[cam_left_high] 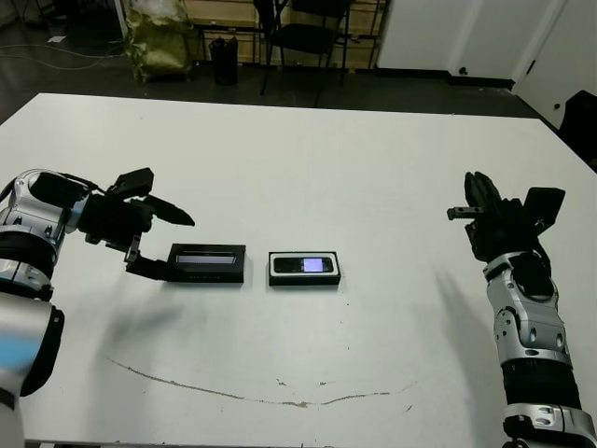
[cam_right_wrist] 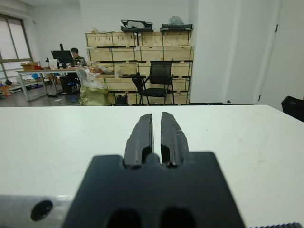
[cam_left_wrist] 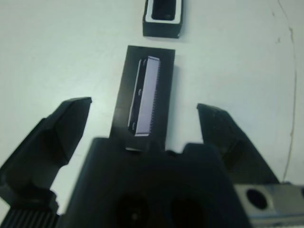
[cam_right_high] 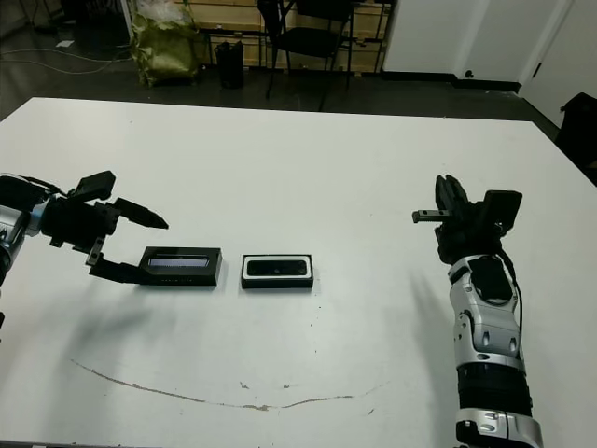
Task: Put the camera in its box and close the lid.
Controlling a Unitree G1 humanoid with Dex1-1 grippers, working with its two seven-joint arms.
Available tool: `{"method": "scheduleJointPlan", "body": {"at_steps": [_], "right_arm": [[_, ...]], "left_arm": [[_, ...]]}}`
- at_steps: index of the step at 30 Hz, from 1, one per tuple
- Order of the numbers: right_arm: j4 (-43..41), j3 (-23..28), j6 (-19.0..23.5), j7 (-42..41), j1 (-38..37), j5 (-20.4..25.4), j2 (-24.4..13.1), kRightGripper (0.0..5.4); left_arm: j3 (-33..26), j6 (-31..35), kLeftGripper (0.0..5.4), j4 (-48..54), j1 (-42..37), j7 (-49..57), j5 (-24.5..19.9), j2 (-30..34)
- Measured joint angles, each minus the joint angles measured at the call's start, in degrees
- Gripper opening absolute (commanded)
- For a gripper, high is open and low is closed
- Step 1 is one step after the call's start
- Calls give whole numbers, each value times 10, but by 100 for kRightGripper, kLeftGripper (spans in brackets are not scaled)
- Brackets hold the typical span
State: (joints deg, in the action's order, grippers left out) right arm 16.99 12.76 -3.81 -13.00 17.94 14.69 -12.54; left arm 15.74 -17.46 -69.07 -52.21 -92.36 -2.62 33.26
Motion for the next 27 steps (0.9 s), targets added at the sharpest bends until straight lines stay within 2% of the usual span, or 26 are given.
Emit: {"method": "scheduleJointPlan", "body": {"at_steps": [9,20,27], "right_arm": [[-57,-1,47,13,-13,2,7,0],[-84,-3,51,13,-27,2,12,0],[-90,-4,75,31,-29,-6,12,0]], "left_arm": [[3,-23,538,-12,-2,0,24,-8],[4,-35,538,-22,-15,0,65,-18],[3,-33,538,-39,-16,25,95,-26]]}}
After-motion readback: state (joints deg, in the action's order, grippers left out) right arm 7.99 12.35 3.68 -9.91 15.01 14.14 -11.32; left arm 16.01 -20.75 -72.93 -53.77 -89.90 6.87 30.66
